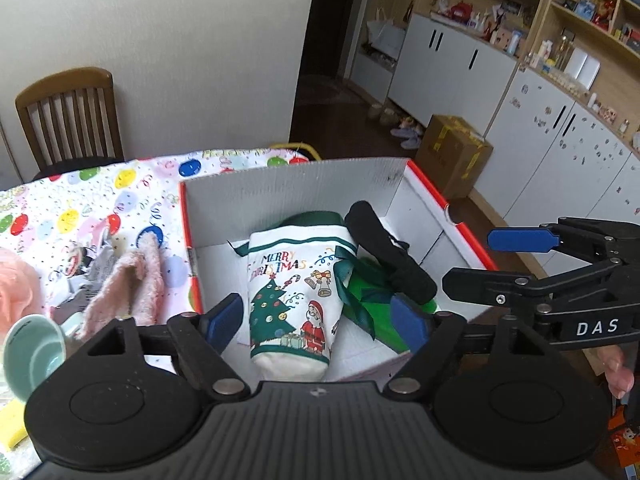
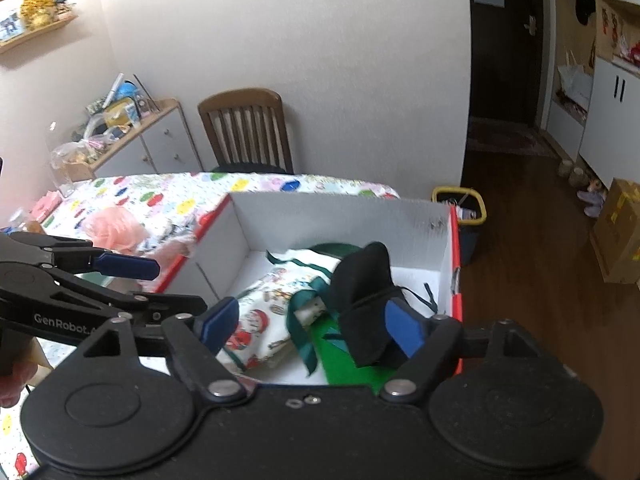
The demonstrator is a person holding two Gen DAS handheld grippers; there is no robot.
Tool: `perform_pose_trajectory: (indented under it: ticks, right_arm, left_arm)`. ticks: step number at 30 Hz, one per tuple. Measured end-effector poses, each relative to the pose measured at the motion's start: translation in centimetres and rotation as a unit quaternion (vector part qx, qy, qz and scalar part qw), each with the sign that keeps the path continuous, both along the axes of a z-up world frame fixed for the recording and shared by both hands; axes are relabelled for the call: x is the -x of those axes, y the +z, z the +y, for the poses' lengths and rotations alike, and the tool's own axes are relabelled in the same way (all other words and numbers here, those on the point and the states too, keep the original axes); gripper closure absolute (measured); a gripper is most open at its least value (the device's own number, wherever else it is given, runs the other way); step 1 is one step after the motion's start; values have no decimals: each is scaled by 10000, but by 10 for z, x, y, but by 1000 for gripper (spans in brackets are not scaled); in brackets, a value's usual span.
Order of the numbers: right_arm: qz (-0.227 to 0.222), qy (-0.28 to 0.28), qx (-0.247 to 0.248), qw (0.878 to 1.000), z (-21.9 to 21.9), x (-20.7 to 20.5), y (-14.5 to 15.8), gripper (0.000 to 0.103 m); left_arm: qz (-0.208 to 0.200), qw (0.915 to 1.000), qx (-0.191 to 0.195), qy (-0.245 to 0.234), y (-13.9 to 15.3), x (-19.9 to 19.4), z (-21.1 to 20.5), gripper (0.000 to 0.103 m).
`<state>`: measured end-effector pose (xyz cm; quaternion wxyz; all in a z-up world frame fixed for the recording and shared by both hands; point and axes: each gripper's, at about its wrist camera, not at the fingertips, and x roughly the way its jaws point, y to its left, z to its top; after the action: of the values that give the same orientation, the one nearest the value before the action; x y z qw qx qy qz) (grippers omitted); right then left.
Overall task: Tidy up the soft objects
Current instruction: 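Withdraw both open tools from the box toward the towel and yellow sponge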
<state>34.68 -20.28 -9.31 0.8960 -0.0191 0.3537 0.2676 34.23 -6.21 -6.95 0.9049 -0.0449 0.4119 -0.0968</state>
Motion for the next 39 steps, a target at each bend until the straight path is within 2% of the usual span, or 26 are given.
perform_pose_trajectory:
  ticks: [8, 10, 11, 14, 20, 33, 36, 39]
  right_arm:
    - [-404, 260, -45, 9988, 20, 37, 19, 6]
    - [-454, 355, -56, 9983, 27, 47, 21, 4]
    - [-475, 394, -63, 9981, 30, 51, 23, 3]
    - [-502, 508, -83, 9974, 41, 64, 26, 3]
    - [-445, 552, -227, 9972, 63, 85, 27, 3]
    - [-183, 497, -264, 9982, 123, 119, 17, 3]
    - [-113, 459, -266, 9985, 138, 122, 11, 3]
    - [-69, 447, -273, 9986, 155, 124, 7, 3]
  left_arm:
    - [-339, 9994, 60, 6, 22, 44, 24, 19]
    - [-408, 9991, 62, 28, 25, 54, 32, 17]
    - [-435, 9990, 55, 39, 26, 59, 36, 13]
    - [-475, 9988, 57, 91, 25, 73, 49, 5]
    - [-498, 9983, 245, 202, 22, 99, 83, 0]
    - [-674, 9958, 140, 606, 18, 157, 173, 0]
    - [-712, 9953, 246, 608, 13, 166, 199, 0]
    - [-702, 9953, 186, 648, 8, 166, 224, 0]
